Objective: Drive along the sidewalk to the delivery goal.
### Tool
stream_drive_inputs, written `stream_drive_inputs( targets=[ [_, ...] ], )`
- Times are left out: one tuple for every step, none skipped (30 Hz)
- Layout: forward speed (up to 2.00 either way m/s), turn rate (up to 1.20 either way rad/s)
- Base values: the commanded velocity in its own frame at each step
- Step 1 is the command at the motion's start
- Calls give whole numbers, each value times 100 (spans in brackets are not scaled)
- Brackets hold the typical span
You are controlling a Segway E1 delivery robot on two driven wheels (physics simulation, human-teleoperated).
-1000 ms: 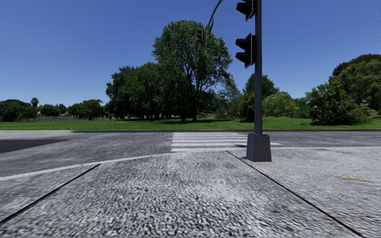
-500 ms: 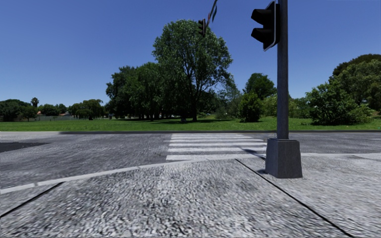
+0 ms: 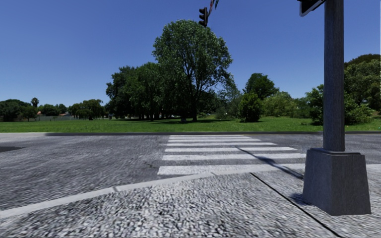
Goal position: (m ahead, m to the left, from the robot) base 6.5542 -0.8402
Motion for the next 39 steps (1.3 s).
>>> stream_drive_inputs(
  targets=[
    [194,-1],
    [194,-1],
    [194,-2],
    [194,-6],
    [194,-11],
    [194,-11],
    [194,-19],
    [194,-25],
    [194,-27],
    [194,-27],
    [194,-27],
    [194,-27],
    [194,-27],
    [194,-27],
    [187,-27],
    [173,-27],
    [161,-27],
    [157,-27],
    [157,-27],
    [155,-27],
    [155,-28],
    [152,-30],
    [152,-30],
    [149,-33],
    [148,-34],
    [148,-35],
    [148,-35],
    [148,-35],
    [148,-35],
    [148,-35],
    [148,-35],
    [148,-35],
    [148,-35],
    [148,-35],
    [148,-31],
    [148,-31],
    [148,-29],
    [148,-28],
    [148,-27]
  ],
)
